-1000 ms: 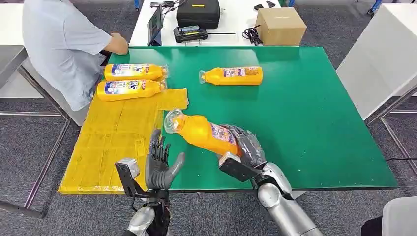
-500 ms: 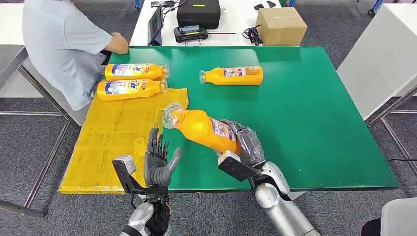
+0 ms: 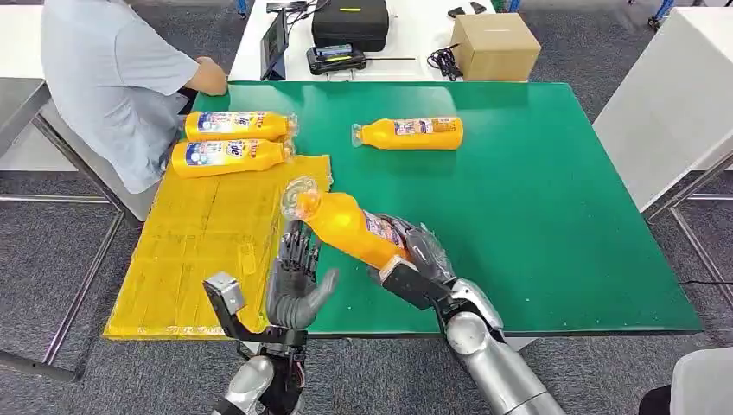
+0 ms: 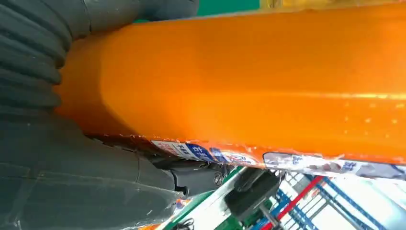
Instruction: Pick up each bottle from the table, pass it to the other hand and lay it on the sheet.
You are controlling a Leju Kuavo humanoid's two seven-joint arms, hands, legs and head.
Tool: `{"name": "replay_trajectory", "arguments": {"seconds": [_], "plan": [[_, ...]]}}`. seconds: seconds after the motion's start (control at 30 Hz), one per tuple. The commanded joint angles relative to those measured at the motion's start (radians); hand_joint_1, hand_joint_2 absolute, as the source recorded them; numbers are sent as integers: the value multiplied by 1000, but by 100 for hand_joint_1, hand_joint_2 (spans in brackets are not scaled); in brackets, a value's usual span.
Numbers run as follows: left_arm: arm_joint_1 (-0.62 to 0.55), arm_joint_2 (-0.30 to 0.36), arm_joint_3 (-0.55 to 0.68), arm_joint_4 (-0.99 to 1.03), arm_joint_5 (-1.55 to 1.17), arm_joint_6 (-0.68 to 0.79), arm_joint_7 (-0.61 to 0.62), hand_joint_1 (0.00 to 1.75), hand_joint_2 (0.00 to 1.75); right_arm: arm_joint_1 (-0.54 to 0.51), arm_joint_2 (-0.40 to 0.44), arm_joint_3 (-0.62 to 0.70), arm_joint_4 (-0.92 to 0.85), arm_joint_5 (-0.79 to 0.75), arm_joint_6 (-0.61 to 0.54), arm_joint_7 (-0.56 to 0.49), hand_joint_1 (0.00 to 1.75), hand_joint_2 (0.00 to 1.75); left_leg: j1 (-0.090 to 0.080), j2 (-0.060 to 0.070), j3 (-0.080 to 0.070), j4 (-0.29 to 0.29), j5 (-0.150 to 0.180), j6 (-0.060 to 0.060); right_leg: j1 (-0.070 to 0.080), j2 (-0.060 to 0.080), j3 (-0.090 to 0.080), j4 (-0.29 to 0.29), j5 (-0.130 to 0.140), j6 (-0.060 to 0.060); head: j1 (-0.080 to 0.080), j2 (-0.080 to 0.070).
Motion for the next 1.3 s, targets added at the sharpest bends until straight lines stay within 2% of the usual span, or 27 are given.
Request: {"name": "replay_trajectory", "arguments": {"seconds": [0.03, 0.1, 0.3, 0.33, 0.47, 0.7, 0.87, 0.9, 1.3], "plan": [[-139, 19, -65, 278, -82, 82, 97, 0, 175, -73, 20, 84, 102, 58, -28, 15, 175, 175, 0, 2, 5, -1, -1, -1, 0, 1, 4, -1, -1, -2, 0, 0], [-167, 8, -67, 339, -103, 99, 93, 0, 175, -63, 19, 91, 90, 65, -37, 21, 175, 175, 0, 1, 5, -1, -1, -1, 0, 0, 4, -1, -1, -2, 0, 0], [-167, 7, -67, 340, -103, 99, 92, 0, 175, -62, 18, 90, 91, 65, -36, 21, 175, 175, 0, 1, 4, -1, -1, -1, 0, 1, 4, -1, -1, -2, 0, 0], [-179, 9, -81, 364, -146, 138, 95, 0, 175, -61, 17, 91, 87, 68, -39, 22, 175, 175, 0, 1, 3, -1, -1, -1, 0, 1, 3, -1, -1, -1, 0, 0], [-216, -28, -16, 439, -130, 120, 63, 0, 175, -51, 28, 112, 89, 92, -48, 27, 175, 175, 0, 1, 5, 0, -2, -1, 0, 0, 5, 0, -2, -2, 0, 0], [-154, -14, 12, 235, -101, 83, 20, 0, 175, -46, 32, 117, 123, 60, -25, 18, 175, 175, 0, 1, 1, 0, 0, -1, 0, 1, 1, 0, 0, -1, 0, 0], [-96, -2, 40, 98, -44, 56, 2, 0, 175, -28, 40, 97, 139, 18, -1, 5, 175, 175, 0, 4, 6, 0, -3, -1, 1, 3, 5, 0, -2, -2, 0, 0], [-89, -4, 48, 86, -25, 51, 8, 0, 175, -25, 45, 94, 143, 10, 3, 0, 175, 175, 0, 2, 2, -1, -1, -1, 0, 1, 2, -1, -1, -1, 0, 0], [-76, 3, 33, 68, 4, 25, 2, 0, 175, -29, 63, 96, 154, -13, 17, -9, 175, 175, 0, 3, 4, -1, -2, -1, 1, 2, 4, -1, -1, -2, 0, 0]]}}
